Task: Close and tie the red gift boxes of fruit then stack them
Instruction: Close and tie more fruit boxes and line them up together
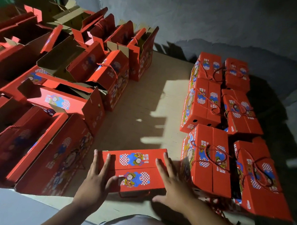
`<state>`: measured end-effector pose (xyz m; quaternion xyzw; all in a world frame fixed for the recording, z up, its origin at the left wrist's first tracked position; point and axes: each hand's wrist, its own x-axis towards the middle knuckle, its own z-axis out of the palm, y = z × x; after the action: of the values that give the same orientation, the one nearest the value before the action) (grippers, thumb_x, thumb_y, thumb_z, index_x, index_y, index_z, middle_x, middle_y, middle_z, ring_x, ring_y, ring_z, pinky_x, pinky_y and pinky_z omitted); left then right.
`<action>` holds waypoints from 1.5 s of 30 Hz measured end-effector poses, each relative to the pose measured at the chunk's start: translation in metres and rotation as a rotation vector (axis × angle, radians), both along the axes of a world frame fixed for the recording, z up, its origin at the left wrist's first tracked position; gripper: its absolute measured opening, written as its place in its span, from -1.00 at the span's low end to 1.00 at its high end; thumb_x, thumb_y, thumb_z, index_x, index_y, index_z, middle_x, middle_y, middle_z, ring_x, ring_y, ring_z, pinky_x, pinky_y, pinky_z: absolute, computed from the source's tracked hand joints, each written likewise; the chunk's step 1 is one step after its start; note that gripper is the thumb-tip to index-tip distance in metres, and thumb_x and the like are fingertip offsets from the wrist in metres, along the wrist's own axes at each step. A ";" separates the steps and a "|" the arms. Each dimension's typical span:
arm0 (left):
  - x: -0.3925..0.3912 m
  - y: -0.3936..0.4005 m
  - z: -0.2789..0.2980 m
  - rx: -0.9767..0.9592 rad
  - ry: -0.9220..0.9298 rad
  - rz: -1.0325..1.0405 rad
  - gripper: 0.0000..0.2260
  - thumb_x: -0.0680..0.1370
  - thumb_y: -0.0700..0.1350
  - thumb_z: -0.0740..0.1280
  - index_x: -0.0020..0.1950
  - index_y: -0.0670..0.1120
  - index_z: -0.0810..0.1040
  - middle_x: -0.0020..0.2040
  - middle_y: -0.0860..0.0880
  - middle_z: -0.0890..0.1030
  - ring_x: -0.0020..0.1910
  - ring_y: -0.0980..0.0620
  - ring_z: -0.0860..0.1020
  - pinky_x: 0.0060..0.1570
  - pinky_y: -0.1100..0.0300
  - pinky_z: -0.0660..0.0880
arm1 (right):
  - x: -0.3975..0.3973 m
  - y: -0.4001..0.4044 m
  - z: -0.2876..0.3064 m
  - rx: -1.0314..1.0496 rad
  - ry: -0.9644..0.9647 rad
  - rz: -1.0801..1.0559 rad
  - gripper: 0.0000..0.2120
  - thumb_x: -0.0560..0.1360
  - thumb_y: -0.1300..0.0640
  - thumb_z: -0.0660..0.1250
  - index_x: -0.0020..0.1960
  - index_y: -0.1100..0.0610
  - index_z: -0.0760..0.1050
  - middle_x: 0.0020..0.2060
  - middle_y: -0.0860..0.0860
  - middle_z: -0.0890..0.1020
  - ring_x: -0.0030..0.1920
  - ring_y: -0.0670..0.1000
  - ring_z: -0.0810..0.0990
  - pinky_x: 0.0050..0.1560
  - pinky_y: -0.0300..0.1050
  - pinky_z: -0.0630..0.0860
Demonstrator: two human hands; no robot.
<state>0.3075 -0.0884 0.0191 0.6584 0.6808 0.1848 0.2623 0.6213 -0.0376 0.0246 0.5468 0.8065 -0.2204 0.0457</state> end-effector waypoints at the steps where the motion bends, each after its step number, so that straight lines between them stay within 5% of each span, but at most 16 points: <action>1: 0.000 -0.004 -0.001 -0.019 -0.034 0.031 -0.33 0.59 0.35 0.11 0.59 0.38 -0.20 0.60 0.16 -0.42 0.60 -0.13 0.22 0.22 0.01 0.54 | 0.001 -0.003 -0.001 0.032 -0.068 0.001 0.28 0.32 -0.23 0.57 0.62 -0.20 -0.36 0.61 -0.06 -0.41 0.62 0.11 -0.28 0.51 0.32 -0.03; 3: 0.002 -0.012 -0.003 -0.057 -0.092 0.094 -0.32 0.56 0.36 0.11 0.58 0.41 -0.20 0.65 0.11 -0.29 0.54 -0.13 0.33 0.22 0.04 0.52 | -0.003 -0.010 -0.001 0.118 -0.197 -0.024 0.24 0.33 -0.12 0.59 0.65 -0.16 -0.27 0.65 -0.01 -0.27 0.64 0.20 -0.20 0.51 0.51 0.03; 8: 0.001 -0.031 -0.009 -0.008 -0.225 0.079 -0.27 0.60 0.23 0.23 0.58 0.41 -0.22 0.65 0.19 -0.07 0.54 0.08 0.29 0.42 0.09 0.39 | -0.036 -0.023 -0.003 0.225 -0.158 0.022 -0.03 0.43 -0.34 0.34 0.68 -0.06 -0.01 0.67 0.08 -0.02 0.65 0.23 -0.10 0.48 0.53 -0.02; 11: -0.002 -0.041 -0.007 -0.047 -0.271 0.099 -0.22 0.58 0.21 0.29 0.58 0.41 -0.21 0.65 0.23 -0.13 0.22 0.29 0.58 0.23 0.13 0.53 | -0.050 -0.026 0.002 0.249 -0.056 0.048 -0.26 0.56 -0.31 0.12 0.67 -0.15 -0.01 0.66 0.04 0.08 0.66 0.15 -0.04 0.53 0.43 -0.08; 12: -0.002 -0.044 -0.007 -0.047 -0.262 0.102 -0.20 0.56 0.21 0.30 0.60 0.37 -0.20 0.65 0.23 -0.15 0.21 0.36 0.56 0.19 0.16 0.53 | -0.053 -0.020 0.007 0.227 -0.033 0.036 -0.31 0.59 -0.30 0.06 0.67 -0.16 -0.01 0.65 0.02 0.11 0.66 0.11 -0.03 0.56 0.38 -0.10; 14: -0.004 -0.051 -0.010 -0.014 -0.209 0.084 -0.17 0.56 0.20 0.30 0.64 0.25 -0.19 0.65 0.25 -0.17 0.49 0.39 0.25 0.28 0.20 0.46 | -0.060 0.007 0.017 0.175 -0.029 -0.008 -0.34 0.61 -0.31 -0.06 0.66 -0.12 0.05 0.64 0.01 0.17 0.64 0.08 0.04 0.60 0.25 -0.07; 17: -0.007 -0.055 -0.011 0.006 -0.190 0.058 -0.14 0.58 0.17 0.33 0.65 0.19 -0.23 0.64 0.27 -0.21 0.58 0.30 -0.04 0.38 0.21 0.35 | -0.072 0.060 0.032 0.043 -0.116 -0.064 -0.37 0.62 -0.29 0.07 0.61 -0.05 0.14 0.53 0.06 0.36 0.55 0.13 0.26 0.56 0.18 0.11; 20: -0.008 -0.056 -0.012 0.023 -0.200 0.046 -0.12 0.58 0.13 0.36 0.66 0.14 -0.22 0.66 0.22 -0.19 0.59 0.31 -0.08 0.41 0.22 0.30 | -0.077 0.105 0.042 -0.193 -0.197 -0.135 -0.39 0.57 -0.32 0.17 0.52 -0.05 0.28 0.38 0.11 0.53 0.37 0.19 0.49 0.34 0.06 0.42; 24: -0.010 -0.056 -0.016 0.025 -0.209 0.038 -0.08 0.59 0.01 0.42 0.65 0.19 -0.25 0.66 0.21 -0.19 0.63 0.13 0.02 0.43 0.13 0.36 | -0.088 0.130 0.042 -0.373 -0.071 -0.171 -0.38 0.53 -0.14 0.40 0.55 -0.10 0.34 0.44 -0.01 0.51 0.38 0.07 0.52 0.33 -0.14 0.45; 28: -0.012 -0.058 -0.021 0.013 -0.194 0.042 -0.05 0.58 -0.01 0.44 0.64 0.21 -0.27 0.64 0.24 -0.22 0.61 0.01 0.16 0.38 0.13 0.39 | -0.105 0.126 0.033 -0.351 0.241 -0.257 -0.63 0.49 0.27 0.43 0.23 -0.02 0.54 -0.11 -0.08 0.73 -0.21 -0.21 0.59 0.00 -0.03 0.60; 30: -0.011 -0.059 -0.022 0.016 -0.194 0.052 -0.05 0.57 -0.01 0.44 0.64 0.20 -0.26 0.64 0.25 -0.21 0.59 -0.01 0.21 0.34 0.08 0.46 | -0.108 0.121 0.034 -0.216 0.319 -0.276 -0.70 0.45 0.22 0.46 0.05 -0.11 0.50 -0.32 -0.22 0.64 -0.38 -0.24 0.51 -0.16 -0.06 0.56; 34: -0.008 -0.055 -0.018 0.009 -0.224 0.059 -0.03 0.57 -0.03 0.45 0.65 0.12 -0.27 0.65 0.19 -0.22 0.58 0.10 0.10 0.37 0.03 0.44 | -0.104 0.109 0.060 -0.216 0.426 -0.241 -0.65 0.47 0.14 0.48 0.10 -0.20 0.45 -0.24 -0.07 0.62 -0.29 -0.16 0.56 -0.10 -0.02 0.57; 39: -0.005 -0.042 -0.014 -0.063 -0.240 0.136 -0.07 0.50 -0.23 0.51 0.63 -0.15 -0.11 0.64 0.07 0.03 0.55 -0.10 0.31 0.33 0.01 0.46 | -0.085 0.096 0.116 -0.547 0.444 -0.134 -0.58 0.41 0.28 0.55 0.18 -0.08 0.59 -0.22 0.02 0.68 -0.47 -0.10 0.60 -0.44 -0.20 0.51; 42: -0.010 -0.027 -0.020 -0.056 -0.255 0.167 -0.06 0.39 -0.35 0.58 0.58 -0.25 0.04 0.57 0.03 0.23 0.49 -0.22 0.39 0.32 -0.09 0.45 | -0.092 0.095 0.145 -0.550 0.480 -0.144 -0.70 0.46 0.19 0.51 0.18 -0.01 0.66 -0.27 -0.11 0.69 -0.37 -0.17 0.59 -0.32 -0.31 0.49; 45: -0.010 0.005 -0.019 -0.105 -0.315 0.266 -0.08 0.48 -0.22 0.54 0.60 -0.07 -0.04 0.53 0.22 0.20 0.52 -0.10 0.36 0.35 0.11 0.30 | -0.102 0.101 0.156 -0.487 0.563 -0.255 -0.84 0.54 0.13 0.43 0.09 -0.02 0.69 -0.06 -0.05 0.75 -0.24 -0.13 0.62 -0.12 -0.22 0.53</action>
<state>0.2976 -0.0833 -0.0001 0.5112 0.7209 0.2827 0.3729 0.5196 0.0638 0.1810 0.5337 0.6372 -0.5508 -0.0766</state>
